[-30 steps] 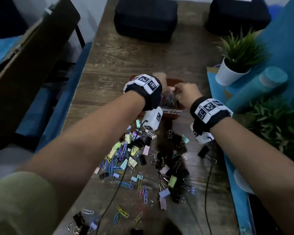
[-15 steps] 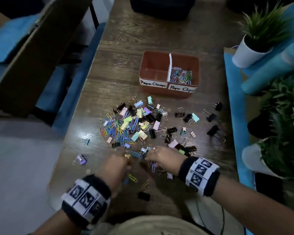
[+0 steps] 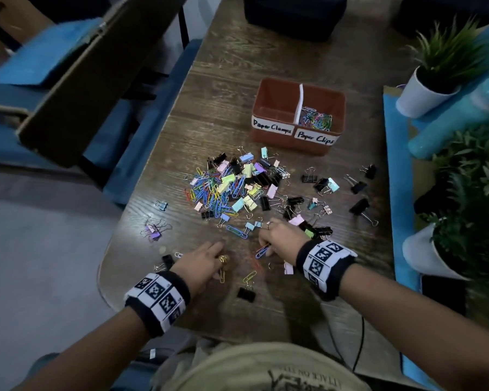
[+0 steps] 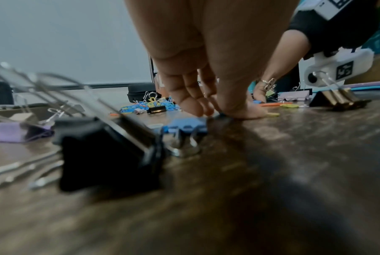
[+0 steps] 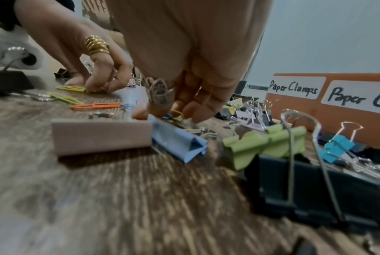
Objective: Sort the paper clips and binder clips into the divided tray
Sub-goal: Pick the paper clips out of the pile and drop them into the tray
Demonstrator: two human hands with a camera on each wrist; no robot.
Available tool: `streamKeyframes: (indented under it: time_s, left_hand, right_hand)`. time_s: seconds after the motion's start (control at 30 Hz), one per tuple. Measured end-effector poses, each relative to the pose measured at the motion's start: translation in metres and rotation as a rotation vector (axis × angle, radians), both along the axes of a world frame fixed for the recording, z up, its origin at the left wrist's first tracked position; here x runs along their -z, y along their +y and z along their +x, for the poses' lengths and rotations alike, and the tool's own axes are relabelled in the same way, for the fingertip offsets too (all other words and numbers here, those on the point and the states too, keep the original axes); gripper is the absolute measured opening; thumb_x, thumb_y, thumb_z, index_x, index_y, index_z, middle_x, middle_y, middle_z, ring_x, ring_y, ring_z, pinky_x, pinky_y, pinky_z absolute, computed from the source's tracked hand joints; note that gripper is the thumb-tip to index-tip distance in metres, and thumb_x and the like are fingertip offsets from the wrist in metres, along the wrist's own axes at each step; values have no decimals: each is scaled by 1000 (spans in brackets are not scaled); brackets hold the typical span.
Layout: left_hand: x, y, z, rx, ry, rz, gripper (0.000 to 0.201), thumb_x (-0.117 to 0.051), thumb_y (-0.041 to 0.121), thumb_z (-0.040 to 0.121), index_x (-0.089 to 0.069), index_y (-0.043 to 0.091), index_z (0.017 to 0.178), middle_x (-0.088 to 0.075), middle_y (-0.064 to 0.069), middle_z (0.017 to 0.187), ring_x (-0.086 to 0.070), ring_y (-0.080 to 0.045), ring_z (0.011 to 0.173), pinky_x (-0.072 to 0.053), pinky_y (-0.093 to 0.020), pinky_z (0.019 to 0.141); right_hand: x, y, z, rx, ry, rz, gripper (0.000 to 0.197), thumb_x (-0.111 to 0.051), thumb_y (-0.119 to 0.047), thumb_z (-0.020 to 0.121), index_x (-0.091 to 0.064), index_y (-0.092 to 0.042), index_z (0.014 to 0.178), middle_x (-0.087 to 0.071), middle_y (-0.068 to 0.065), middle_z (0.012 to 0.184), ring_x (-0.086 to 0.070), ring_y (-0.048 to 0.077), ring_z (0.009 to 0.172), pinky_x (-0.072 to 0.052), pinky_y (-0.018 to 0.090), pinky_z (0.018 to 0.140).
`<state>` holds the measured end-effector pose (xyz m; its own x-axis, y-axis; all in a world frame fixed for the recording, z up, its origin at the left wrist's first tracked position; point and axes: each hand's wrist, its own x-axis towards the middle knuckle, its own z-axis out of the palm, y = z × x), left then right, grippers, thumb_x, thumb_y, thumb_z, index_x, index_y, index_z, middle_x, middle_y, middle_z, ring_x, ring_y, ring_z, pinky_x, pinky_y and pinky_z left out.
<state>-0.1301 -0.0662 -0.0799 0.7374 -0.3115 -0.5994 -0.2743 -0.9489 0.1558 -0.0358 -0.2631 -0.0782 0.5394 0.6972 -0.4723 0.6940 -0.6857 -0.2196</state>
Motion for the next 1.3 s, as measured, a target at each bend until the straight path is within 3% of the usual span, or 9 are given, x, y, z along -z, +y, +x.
streamKeyframes:
  time_s: [0.37,0.53,0.63,0.73,0.9,0.97,1.03,1.17,1.3]
  left_hand:
    - [-5,-9,2,-18,-36,5,32,-46,12,92,-51,11,124,-40,-5,138,-39,-21,128,-37,-31,101]
    - [4,-6,16,-363,-39,-234,13,-50,16,92,-56,25,86,-55,11,91,-55,-7,89,-38,-10,69]
    - [-1,-11,33,-511,-96,-349,31,-51,16,92,-44,29,64,-50,7,98,-50,-2,81,-39,-9,72]
    - [-4,-20,44,-533,-84,-419,18,-47,5,89,-52,19,80,-50,-2,104,-57,-13,81,-49,-33,88]
    - [3,-20,38,-455,-34,-389,26,-52,6,88,-45,27,75,-49,-3,120,-53,-17,101,-43,-30,90]
    - [4,-13,29,-414,0,-321,12,-51,14,91,-59,18,100,-46,-4,131,-48,-18,114,-38,-30,96]
    - [5,-10,23,-348,-31,-265,27,-47,23,95,-60,10,115,-42,-4,137,-40,-19,125,-34,-30,100]
    - [7,-6,17,-248,-101,-258,21,-44,12,95,-63,12,104,-51,-9,123,-52,-20,114,-40,-22,87]
    - [12,-19,23,-406,-178,-345,16,-54,5,89,-68,9,97,-52,-13,124,-53,-19,107,-40,-21,93]
  right_hand:
    - [-3,-4,-33,-17,-39,-124,43,-41,15,83,-41,0,124,-57,18,113,-57,31,100,-49,39,82]
    - [11,-4,-38,283,64,-35,32,-46,3,87,-47,-8,117,-60,10,103,-59,26,94,-52,43,85]
    - [8,5,-43,425,181,116,31,-43,3,90,-51,-8,118,-59,13,109,-56,24,94,-44,28,80]
    - [7,16,-52,379,159,121,35,-44,3,90,-47,-6,123,-55,17,118,-53,30,108,-42,33,89]
    - [10,17,-61,259,77,84,33,-53,-4,89,-48,-8,122,-49,14,123,-46,29,116,-33,34,96]
    - [10,17,-64,220,81,82,38,-59,-10,88,-46,-7,124,-45,13,128,-42,28,120,-31,35,99]
    - [9,18,-66,156,42,57,39,-59,-9,87,-45,-5,124,-44,12,129,-41,27,120,-33,33,97]
    - [9,22,-71,79,-5,55,28,-50,-3,90,-47,-2,118,-49,16,124,-42,28,118,-35,34,93]
    - [4,26,-74,60,-38,12,29,-45,2,90,-46,0,119,-52,18,119,-42,30,117,-38,36,95]
